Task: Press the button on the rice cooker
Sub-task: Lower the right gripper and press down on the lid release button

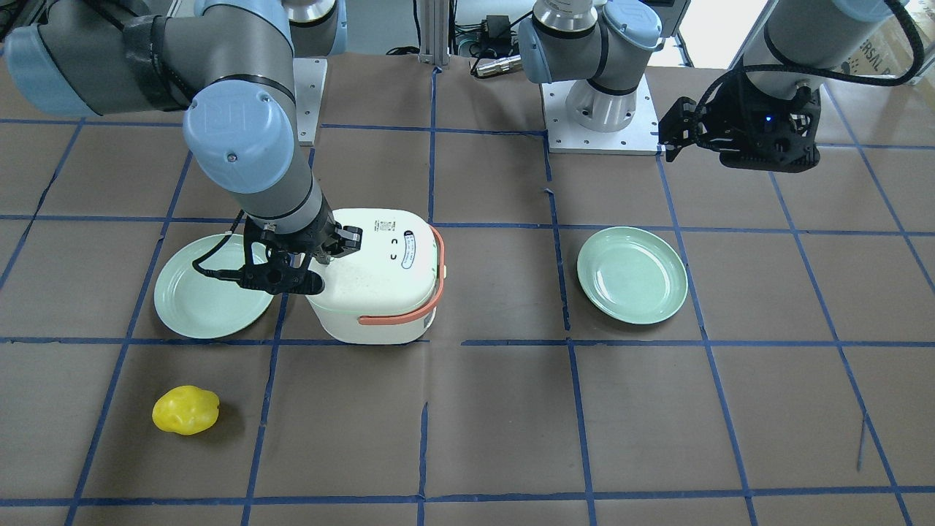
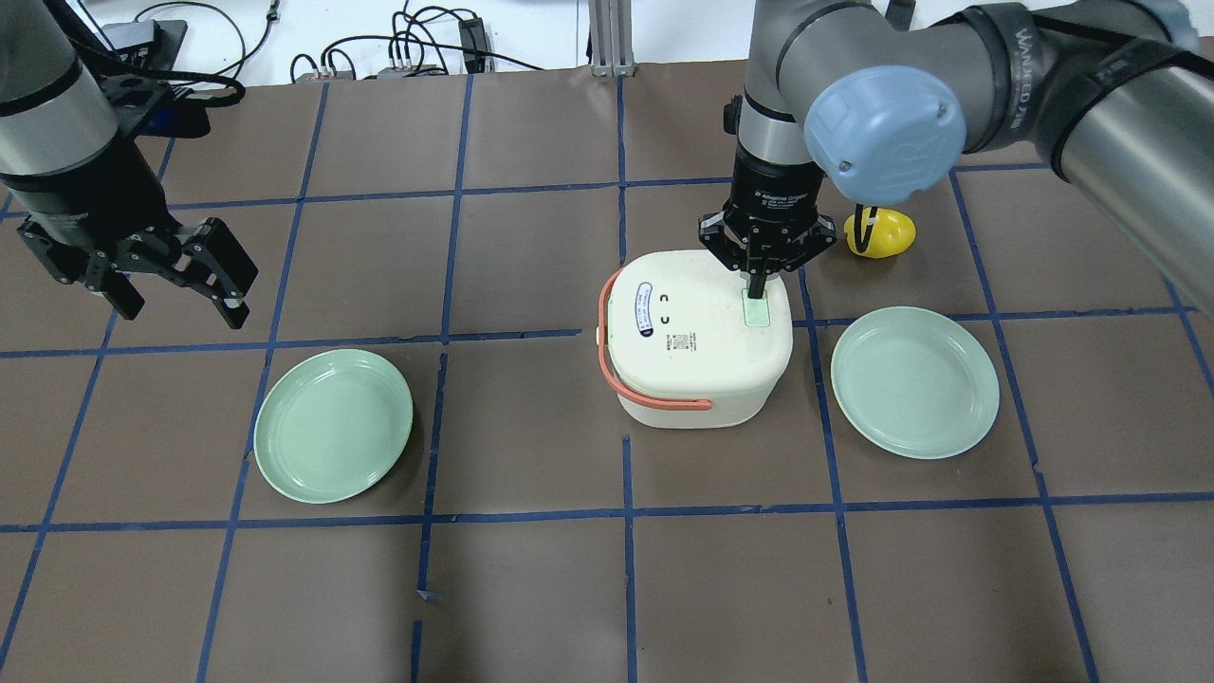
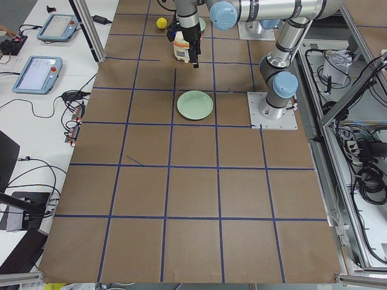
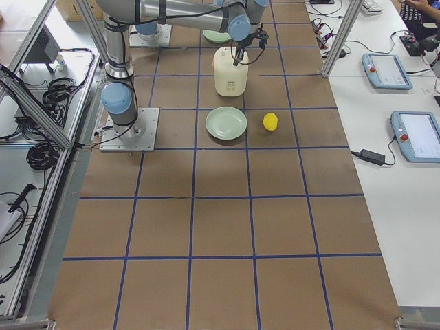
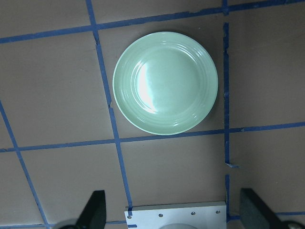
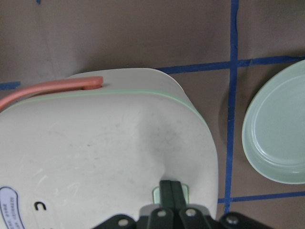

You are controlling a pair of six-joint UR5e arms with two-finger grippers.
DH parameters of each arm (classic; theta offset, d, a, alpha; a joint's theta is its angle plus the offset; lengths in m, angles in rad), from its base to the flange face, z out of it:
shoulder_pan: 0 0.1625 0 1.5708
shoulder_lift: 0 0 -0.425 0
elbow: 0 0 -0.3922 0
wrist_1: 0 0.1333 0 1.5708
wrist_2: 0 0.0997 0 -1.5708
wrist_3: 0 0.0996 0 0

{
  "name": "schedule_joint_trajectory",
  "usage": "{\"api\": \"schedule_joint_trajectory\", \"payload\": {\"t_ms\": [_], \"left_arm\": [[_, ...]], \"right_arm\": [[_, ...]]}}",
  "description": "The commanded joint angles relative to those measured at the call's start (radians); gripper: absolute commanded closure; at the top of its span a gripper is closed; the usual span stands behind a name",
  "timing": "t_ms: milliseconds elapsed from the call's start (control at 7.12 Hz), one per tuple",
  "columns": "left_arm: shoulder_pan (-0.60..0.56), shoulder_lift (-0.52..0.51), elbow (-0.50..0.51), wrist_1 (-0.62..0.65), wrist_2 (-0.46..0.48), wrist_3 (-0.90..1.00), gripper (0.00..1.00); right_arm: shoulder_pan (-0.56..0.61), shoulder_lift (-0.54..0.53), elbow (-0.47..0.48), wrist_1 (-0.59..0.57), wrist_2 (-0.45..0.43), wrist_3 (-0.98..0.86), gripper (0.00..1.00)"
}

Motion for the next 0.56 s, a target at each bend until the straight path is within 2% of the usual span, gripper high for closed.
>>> {"api": "schedule_joint_trajectory", "payload": {"t_ms": [0, 421], "left_arm": [[0.000, 0.000, 0.000, 0.000, 0.000, 0.000, 0.00], [0.000, 0.000, 0.000, 0.000, 0.000, 0.000, 0.00]], "right_arm": [[0.000, -0.001, 0.014, -0.006, 0.000, 0.000, 0.94], [0.002, -0.012, 0.006, -0.019, -0.008, 0.006, 0.93]]}}
